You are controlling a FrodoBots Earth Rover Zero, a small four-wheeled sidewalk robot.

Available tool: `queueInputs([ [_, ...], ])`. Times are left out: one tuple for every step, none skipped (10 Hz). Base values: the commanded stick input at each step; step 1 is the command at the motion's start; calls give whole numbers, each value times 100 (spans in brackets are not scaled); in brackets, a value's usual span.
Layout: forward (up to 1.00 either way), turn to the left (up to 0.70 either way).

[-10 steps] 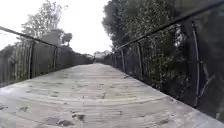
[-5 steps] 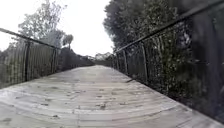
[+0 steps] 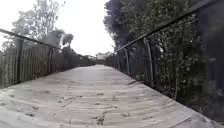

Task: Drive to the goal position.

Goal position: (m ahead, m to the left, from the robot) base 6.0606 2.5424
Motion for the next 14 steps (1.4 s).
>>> queueInputs([
  [70,35],
  [70,35],
  [70,18],
  [70,0],
  [70,0],
  [70,0],
  [70,0],
  [70,0],
  [70,0],
  [70,0],
  [70,0],
  [70,0],
  [70,0],
  [70,0],
])
